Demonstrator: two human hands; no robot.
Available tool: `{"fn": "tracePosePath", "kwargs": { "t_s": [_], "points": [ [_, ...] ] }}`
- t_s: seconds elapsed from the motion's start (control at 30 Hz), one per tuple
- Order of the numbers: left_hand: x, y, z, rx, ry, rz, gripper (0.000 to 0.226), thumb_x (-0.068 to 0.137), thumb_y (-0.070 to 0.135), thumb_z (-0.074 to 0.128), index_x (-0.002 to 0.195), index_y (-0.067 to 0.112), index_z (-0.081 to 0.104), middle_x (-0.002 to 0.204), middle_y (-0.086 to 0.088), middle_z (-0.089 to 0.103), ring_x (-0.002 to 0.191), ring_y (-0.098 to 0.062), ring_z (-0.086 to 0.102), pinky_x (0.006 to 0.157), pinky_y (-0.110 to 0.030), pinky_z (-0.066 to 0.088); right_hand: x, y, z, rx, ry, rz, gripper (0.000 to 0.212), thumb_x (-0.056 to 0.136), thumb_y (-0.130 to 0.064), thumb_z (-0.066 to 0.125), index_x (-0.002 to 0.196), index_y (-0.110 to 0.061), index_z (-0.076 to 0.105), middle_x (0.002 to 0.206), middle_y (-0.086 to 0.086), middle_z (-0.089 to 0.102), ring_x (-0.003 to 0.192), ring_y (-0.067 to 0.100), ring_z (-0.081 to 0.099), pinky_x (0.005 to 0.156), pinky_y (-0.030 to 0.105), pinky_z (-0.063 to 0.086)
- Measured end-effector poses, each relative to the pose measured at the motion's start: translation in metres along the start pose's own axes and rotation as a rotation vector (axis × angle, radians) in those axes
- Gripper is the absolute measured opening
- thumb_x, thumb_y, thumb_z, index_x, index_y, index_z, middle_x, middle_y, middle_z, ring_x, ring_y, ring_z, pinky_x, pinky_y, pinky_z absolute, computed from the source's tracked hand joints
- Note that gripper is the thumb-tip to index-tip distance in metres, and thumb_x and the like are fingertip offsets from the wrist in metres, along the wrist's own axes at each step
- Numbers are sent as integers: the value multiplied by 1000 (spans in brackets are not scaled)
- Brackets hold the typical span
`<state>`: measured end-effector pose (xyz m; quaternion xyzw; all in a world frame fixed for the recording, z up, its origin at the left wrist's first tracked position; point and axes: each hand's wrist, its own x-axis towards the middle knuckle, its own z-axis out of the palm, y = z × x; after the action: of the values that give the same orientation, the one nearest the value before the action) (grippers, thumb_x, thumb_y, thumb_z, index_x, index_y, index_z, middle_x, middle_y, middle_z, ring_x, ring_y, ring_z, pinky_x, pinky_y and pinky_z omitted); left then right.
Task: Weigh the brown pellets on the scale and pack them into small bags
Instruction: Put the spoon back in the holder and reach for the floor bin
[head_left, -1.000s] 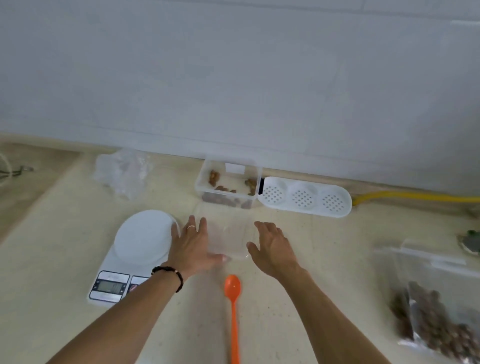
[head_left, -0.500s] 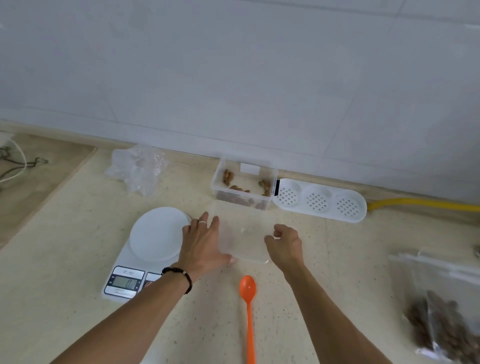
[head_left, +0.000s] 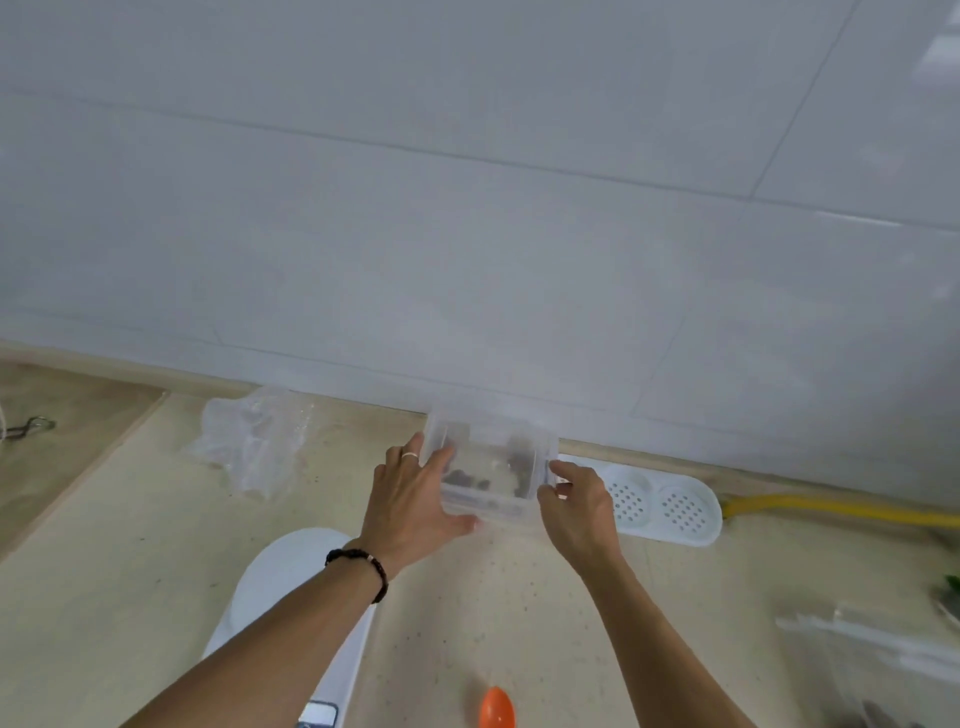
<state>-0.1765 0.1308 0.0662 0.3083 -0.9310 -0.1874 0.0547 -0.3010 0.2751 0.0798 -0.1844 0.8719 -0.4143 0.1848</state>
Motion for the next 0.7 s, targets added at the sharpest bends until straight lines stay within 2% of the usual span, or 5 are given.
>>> {"fn": "tracePosePath", "kwargs": {
  "t_s": [0.2, 0.37, 0.43, 0.57, 0.7],
  "points": [
    [45, -19, 20, -10, -67, 30, 72, 62, 64, 72, 119, 27, 48, 137, -7, 39, 118, -27, 36, 92, -36, 37, 32, 7, 19, -111, -15, 11, 26, 90, -1, 49, 112, 8, 60, 113, 25, 59, 107, 38, 57, 89, 42, 47],
    [56, -30, 25, -41, -68, 43, 60, 59, 68, 70, 99, 29, 48, 123, -2, 44, 107, -24, 41, 84, -36, 38, 36, 10, 26, -129, -57, -37, 25, 92, 0, 45, 110, -10, 60, 113, 1, 52, 104, 21, 51, 82, 22, 37],
    [57, -31, 26, -71, -87, 47, 60, 60, 67, 72, 100, 28, 49, 128, -4, 44, 109, -24, 42, 85, -35, 39, 37, 13, 28, -159, -64, -62, 21, 91, -1, 44, 98, -20, 52, 107, -3, 50, 98, 18, 47, 78, 21, 36],
    [51, -32, 28, 8, -105, 66, 65, 67, 71, 67, 112, 27, 49, 146, -13, 34, 126, -30, 36, 96, -39, 38, 32, 14, 28, -186, -49, -69, 33, 93, 0, 50, 124, -4, 59, 119, -3, 50, 102, 12, 47, 86, 17, 36],
    [49, -27, 32, 183, -110, 263, 63, 91, 60, 48, 146, 35, 32, 163, -7, 1, 149, -33, -2, 117, -53, 10, 35, 18, 26, -261, -43, -58, 44, 91, -14, 62, 133, -9, 53, 139, 6, 50, 118, 24, 48, 98, 34, 41]
  ]
}}
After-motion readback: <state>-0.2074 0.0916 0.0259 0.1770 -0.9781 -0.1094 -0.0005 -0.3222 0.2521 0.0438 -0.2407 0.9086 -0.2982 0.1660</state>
